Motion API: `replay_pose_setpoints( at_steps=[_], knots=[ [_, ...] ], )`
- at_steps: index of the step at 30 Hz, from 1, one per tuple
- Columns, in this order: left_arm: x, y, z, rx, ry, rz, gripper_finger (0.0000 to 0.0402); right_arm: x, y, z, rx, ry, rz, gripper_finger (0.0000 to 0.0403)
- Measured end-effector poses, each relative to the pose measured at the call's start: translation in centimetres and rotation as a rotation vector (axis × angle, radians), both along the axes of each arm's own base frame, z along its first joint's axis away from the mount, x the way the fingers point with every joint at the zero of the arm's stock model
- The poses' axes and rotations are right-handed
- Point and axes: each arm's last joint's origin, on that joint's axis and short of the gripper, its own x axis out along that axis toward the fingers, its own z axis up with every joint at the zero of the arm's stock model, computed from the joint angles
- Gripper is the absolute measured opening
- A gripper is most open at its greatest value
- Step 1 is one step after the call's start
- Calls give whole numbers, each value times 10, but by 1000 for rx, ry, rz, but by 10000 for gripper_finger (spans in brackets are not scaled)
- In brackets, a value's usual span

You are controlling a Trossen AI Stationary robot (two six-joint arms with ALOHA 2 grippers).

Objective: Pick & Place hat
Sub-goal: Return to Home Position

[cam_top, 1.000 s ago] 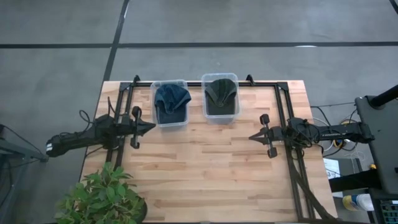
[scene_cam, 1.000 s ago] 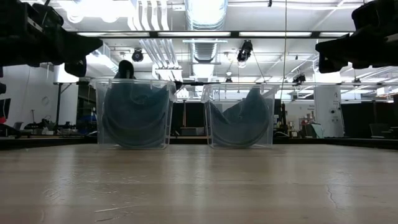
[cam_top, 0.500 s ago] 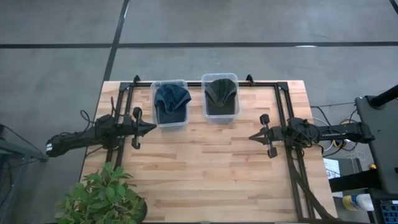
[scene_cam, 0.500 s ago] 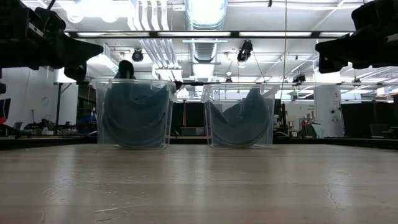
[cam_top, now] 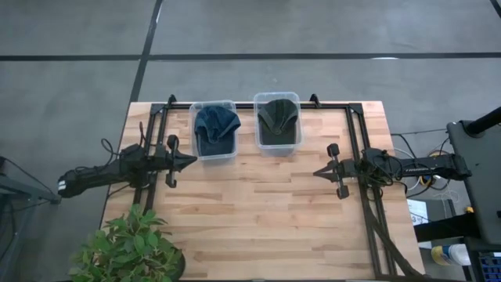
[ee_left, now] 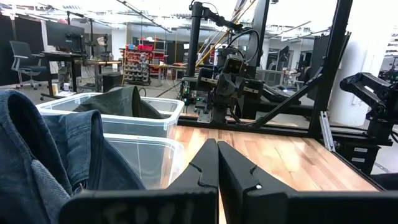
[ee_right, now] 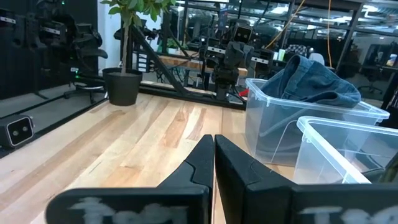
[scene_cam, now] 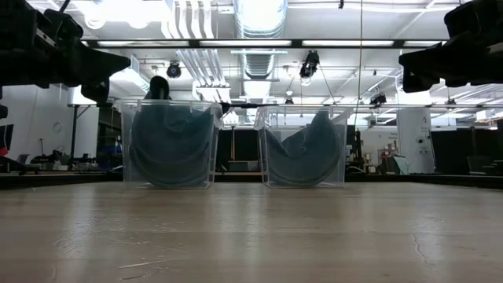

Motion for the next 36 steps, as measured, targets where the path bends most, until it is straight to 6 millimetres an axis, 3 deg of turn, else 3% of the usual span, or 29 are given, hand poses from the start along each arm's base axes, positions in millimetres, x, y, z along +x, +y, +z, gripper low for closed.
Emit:
replay_pose_setpoints(
  at_steps=[36],
  knots=[
    [0,0,0,0,0,0,0,0,0,0,7,1,0,9]
  ],
)
